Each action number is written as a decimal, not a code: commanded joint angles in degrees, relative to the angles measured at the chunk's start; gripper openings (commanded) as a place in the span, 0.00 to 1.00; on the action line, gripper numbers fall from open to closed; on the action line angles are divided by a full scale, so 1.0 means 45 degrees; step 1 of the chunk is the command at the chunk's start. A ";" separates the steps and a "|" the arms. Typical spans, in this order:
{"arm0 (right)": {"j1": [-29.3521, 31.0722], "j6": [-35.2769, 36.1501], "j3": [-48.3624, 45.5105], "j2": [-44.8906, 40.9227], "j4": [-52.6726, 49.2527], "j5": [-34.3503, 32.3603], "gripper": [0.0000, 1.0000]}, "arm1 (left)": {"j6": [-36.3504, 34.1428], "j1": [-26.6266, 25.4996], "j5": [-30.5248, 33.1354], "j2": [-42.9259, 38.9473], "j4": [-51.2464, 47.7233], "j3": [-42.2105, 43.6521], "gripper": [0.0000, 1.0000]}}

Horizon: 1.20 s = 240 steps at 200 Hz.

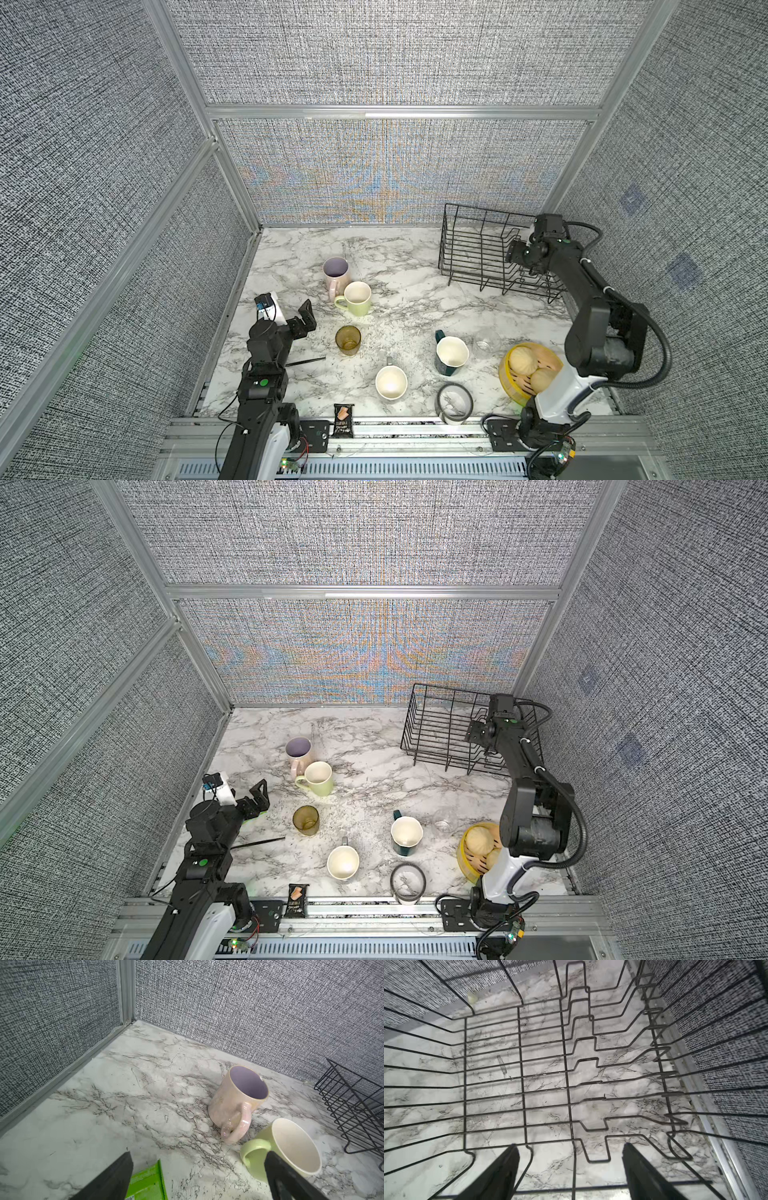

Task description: Load the cups into the dish rack

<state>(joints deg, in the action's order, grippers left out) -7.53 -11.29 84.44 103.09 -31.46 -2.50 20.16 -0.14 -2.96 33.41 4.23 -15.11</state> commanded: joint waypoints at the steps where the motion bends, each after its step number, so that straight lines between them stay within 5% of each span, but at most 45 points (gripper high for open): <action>1: -0.0082 0.0531 0.0434 0.0837 -0.0827 -0.0088 0.77 | 0.0104 0.0014 -0.0025 0.0369 0.0105 -0.0208 0.99; 32: -0.0297 0.0773 0.1072 0.2063 -0.0985 -0.0271 0.74 | 0.0272 0.0012 0.0027 0.0737 0.0085 -0.0331 0.99; 117: -0.0001 0.2596 0.2680 0.3586 -0.2516 0.0663 0.43 | 0.0684 0.0012 0.0892 0.0526 -0.0024 -0.0212 0.99; 176: 0.1444 0.3869 0.2507 0.3730 -0.2465 0.0498 0.28 | 0.1004 0.0012 0.1330 0.0465 0.0115 -0.0079 0.99; 240: 0.3612 0.4555 0.2475 0.3539 -0.2732 0.0407 0.26 | 0.1107 0.0012 0.1446 0.0930 0.0151 -0.0230 0.99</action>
<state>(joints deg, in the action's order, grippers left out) 5.56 6.42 95.59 118.96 -41.34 -2.44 24.45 -0.14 3.01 36.97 4.21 -15.53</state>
